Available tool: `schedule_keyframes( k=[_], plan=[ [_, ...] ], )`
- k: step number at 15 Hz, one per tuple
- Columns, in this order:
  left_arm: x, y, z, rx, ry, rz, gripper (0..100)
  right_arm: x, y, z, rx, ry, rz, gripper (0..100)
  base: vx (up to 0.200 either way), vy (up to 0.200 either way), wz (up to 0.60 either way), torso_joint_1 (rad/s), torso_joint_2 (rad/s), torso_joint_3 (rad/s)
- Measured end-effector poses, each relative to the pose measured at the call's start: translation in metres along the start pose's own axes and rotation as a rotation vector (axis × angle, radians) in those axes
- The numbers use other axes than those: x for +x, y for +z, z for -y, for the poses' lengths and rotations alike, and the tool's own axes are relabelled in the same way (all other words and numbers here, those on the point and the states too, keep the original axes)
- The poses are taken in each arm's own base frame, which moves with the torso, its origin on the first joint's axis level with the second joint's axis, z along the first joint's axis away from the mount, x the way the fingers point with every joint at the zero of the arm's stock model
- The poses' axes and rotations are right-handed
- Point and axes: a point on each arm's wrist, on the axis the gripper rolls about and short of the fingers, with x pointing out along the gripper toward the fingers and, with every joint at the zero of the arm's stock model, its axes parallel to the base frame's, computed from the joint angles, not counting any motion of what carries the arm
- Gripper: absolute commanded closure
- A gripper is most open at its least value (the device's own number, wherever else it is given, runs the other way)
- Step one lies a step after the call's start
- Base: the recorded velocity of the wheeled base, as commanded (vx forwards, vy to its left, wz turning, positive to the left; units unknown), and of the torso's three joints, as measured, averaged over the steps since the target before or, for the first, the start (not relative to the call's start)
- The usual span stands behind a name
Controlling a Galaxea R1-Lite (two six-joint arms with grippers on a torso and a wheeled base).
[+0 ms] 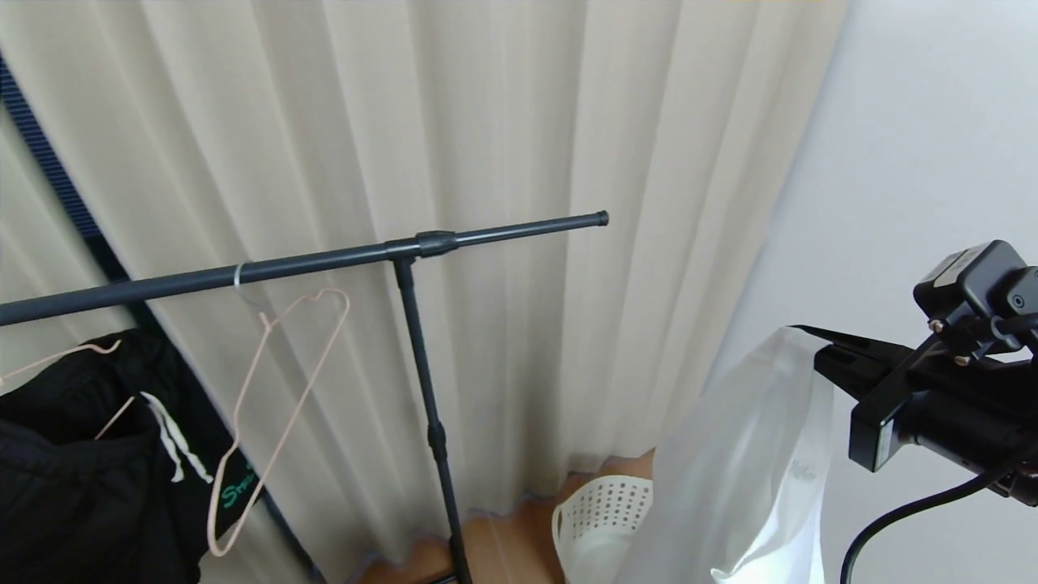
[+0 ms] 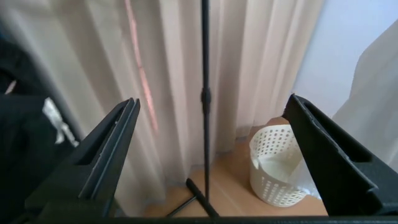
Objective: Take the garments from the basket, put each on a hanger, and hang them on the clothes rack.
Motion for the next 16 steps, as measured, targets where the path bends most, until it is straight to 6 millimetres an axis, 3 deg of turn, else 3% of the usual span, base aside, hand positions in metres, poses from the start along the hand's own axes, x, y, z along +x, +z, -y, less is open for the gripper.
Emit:
schedule_keyframes(
  k=[6, 13, 16],
  plan=[
    [0.0, 0.0001, 0.0, -0.001, 0.0, 0.001, 0, -0.0014, -0.0007, 0.0001, 0.0, -0.001, 0.0, 100, 0.0, 0.0, 0.6, 0.005, 0.0, 0.002],
    [0.0, 0.0, 0.0, -0.003, 0.0, 0.0, 0, -0.0018, -0.0005, 0.0002, 0.001, -0.001, 0.003, 100, 0.0, 0.0, 0.0, 0.0, 0.0, 0.0],
    [0.0, 0.0001, 0.0, -0.003, 0.0, 0.001, 0, -0.002, -0.0011, 0.0001, 0.0, -0.001, 0.001, 100, -0.2, 0.0, 0.0, 0.005, 0.0, 0.001]
  ],
)
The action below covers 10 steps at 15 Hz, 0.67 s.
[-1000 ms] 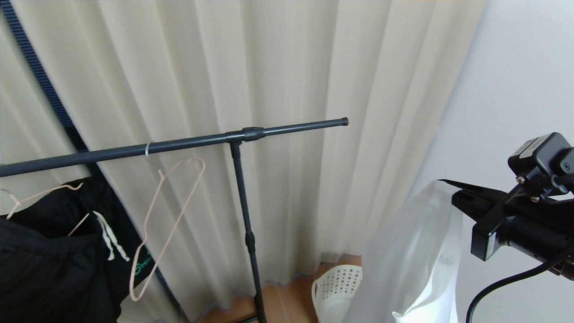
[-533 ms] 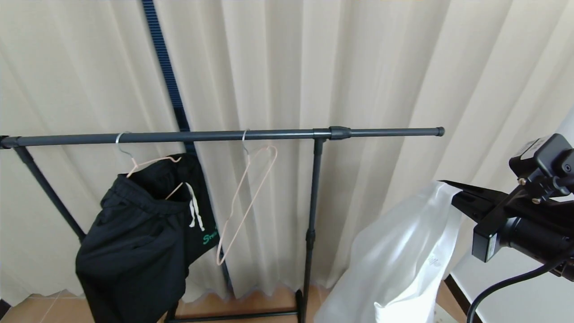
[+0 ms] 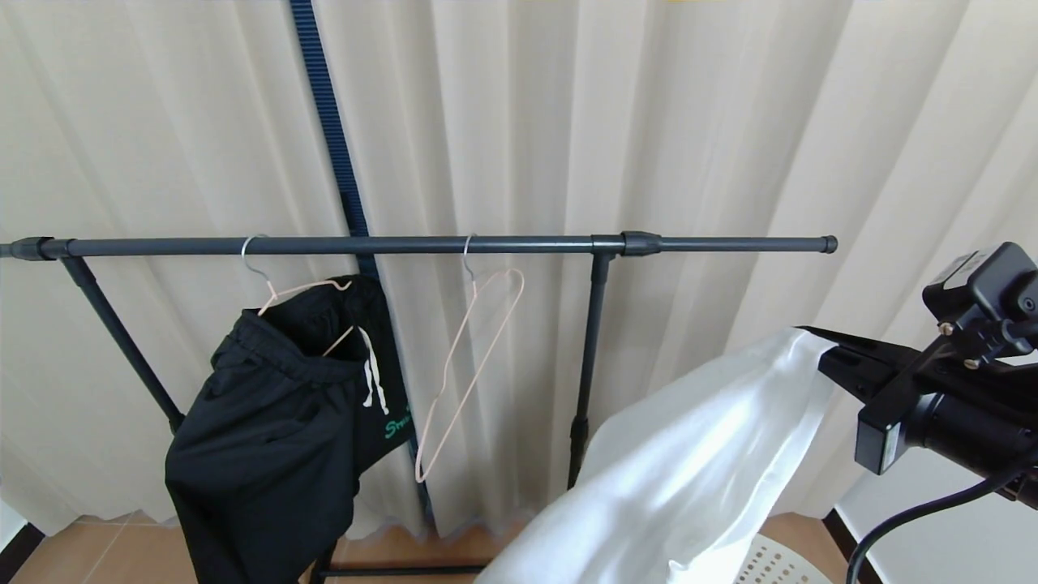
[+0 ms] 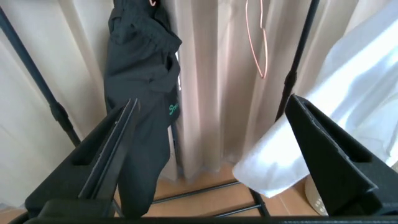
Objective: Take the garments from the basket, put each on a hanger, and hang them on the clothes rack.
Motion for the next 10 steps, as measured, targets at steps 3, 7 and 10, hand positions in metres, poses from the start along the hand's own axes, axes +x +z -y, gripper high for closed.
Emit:
schedule_keyframes(
  k=[3, 7, 10],
  plan=[
    [0.0, 0.0, 0.0, -0.001, 0.001, 0.0, 0, 0.0006, -0.0004, -0.0003, 0.0, 0.003, -0.003, 100, -0.133, 0.067, 0.0, -0.004, 0.0, 0.007],
    [0.0, 0.0, 0.0, 0.0, 0.001, 0.0, 0, 0.0018, -0.0026, -0.0012, -0.002, 0.006, -0.014, 100, 0.0, 0.2, 0.0, -0.006, 0.0, 0.001],
    [0.0, -0.0002, 0.0, -0.001, 0.001, -0.002, 0, 0.0029, -0.0032, -0.0015, -0.002, 0.007, -0.018, 100, 0.0, 0.2, 0.0, 0.014, 0.0, -0.001]
  ],
)
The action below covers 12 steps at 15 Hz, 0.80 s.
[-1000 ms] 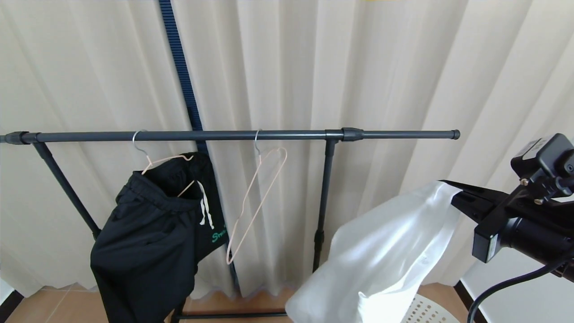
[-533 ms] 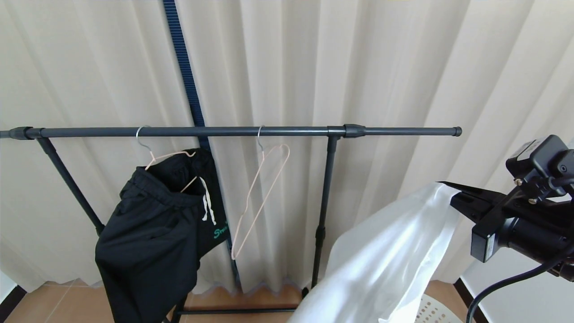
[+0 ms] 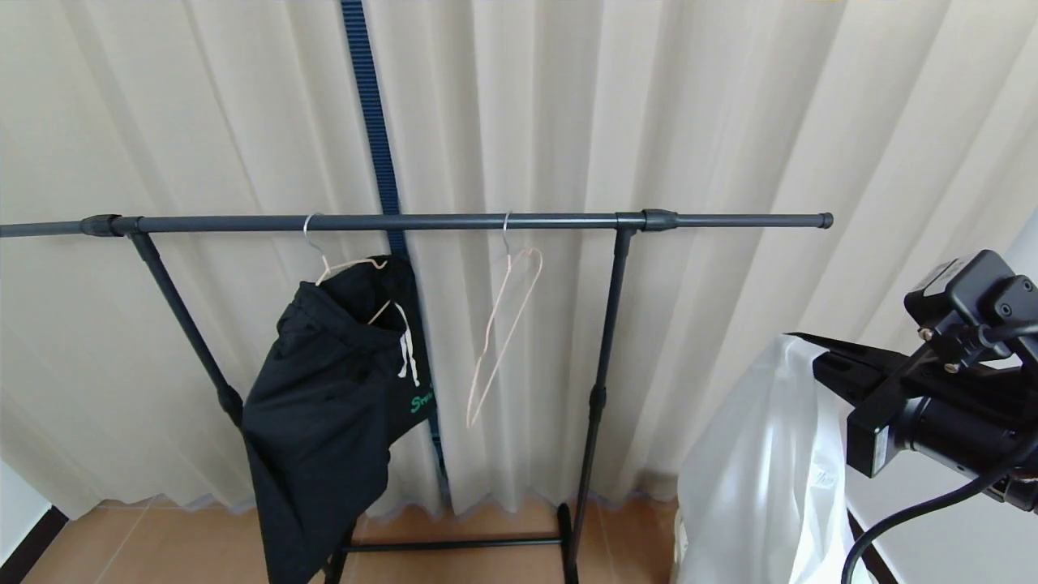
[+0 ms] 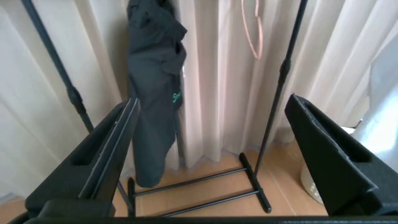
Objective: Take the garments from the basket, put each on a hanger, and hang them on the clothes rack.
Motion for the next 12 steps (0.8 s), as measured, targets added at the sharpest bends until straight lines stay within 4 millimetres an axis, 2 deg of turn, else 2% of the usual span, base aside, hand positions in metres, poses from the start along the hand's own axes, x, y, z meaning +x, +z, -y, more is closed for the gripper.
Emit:
schedule_keyframes(
  k=[4, 8, 12],
  plan=[
    [0.0, 0.0001, 0.0, 0.001, -0.002, 0.001, 0, 0.0, 0.0, -0.0001, 0.0, 0.0, 0.001, 100, 0.0, 0.2, 0.0, 0.002, 0.0, 0.002],
    [0.0, 0.0001, 0.0, 0.003, -0.002, 0.001, 0, 0.0006, -0.0008, -0.0006, -0.006, 0.004, -0.003, 100, 0.0, 0.0, 0.0, 0.0, 0.0, 0.0],
    [0.0, -0.0001, 0.0001, 0.01, -0.006, -0.001, 0, -0.0002, -0.0048, -0.0068, -0.101, 0.033, -0.013, 100, 0.0, 0.0, 0.0, 0.0, 0.0, 0.0]
  ],
)
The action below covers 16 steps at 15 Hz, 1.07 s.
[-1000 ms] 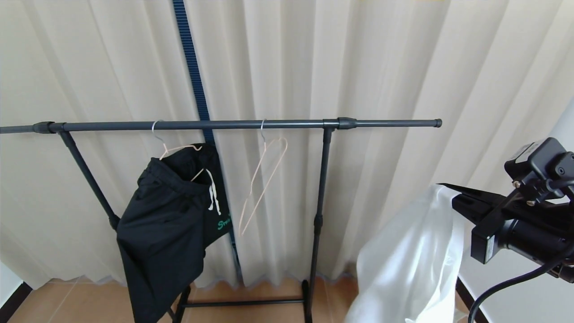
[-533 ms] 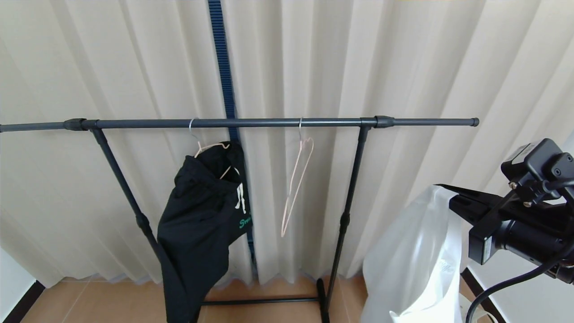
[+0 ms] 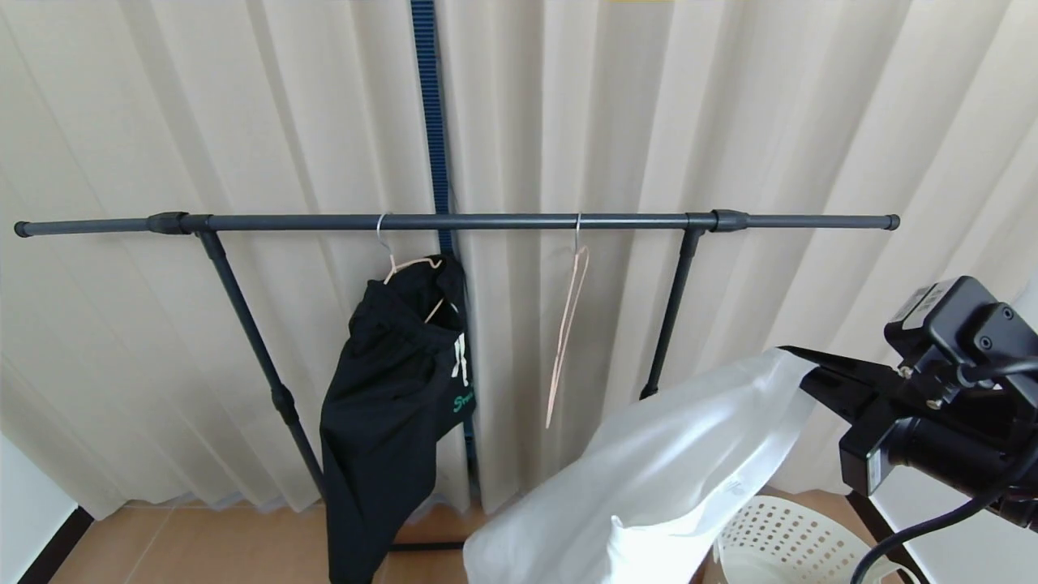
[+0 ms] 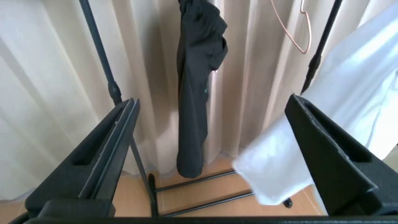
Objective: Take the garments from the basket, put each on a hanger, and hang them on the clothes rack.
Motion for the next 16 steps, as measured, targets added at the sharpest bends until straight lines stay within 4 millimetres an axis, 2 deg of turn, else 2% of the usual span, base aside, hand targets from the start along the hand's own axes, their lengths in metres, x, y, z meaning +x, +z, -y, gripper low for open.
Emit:
schedule_keyframes(
  k=[4, 6, 8, 12, 14, 16],
  plan=[
    [0.002, 0.0, 0.0, 0.037, -0.007, -0.042, 0, 0.008, 0.002, -0.011, 0.006, 0.048, -0.005, 100, 0.0, 0.0, 0.0, 0.0, 0.0, 0.0],
    [0.007, 0.009, -0.001, 0.057, -0.037, -0.096, 0, 0.017, 0.005, -0.012, 0.062, 0.042, 0.001, 100, 0.0, 0.0, 0.0, 0.0, 0.0, 0.0],
    [0.017, 0.027, -0.003, 0.039, -0.119, -0.162, 0, 0.027, 0.008, -0.013, 0.095, 0.009, 0.026, 100, 0.0, 0.0, 0.0, 0.0, 0.0, 0.0],
    [0.058, 0.065, -0.005, -0.083, -0.368, -0.331, 0, 0.048, 0.009, -0.016, 0.111, -0.038, 0.057, 100, 0.0, 0.0, 0.0, 0.0, 0.0, 0.0],
    [0.088, 0.084, 0.004, -0.201, -0.525, -0.395, 0, 0.054, 0.012, -0.016, 0.112, -0.04, 0.064, 100, 0.0, 0.0, 0.0, 0.0, 0.0, 0.0],
    [0.118, 0.095, 0.018, -0.271, -0.608, -0.461, 0, 0.056, 0.014, -0.016, 0.113, -0.042, 0.069, 100, 0.0, 0.0, 0.0, 0.0, 0.0, 0.0]
  ],
)
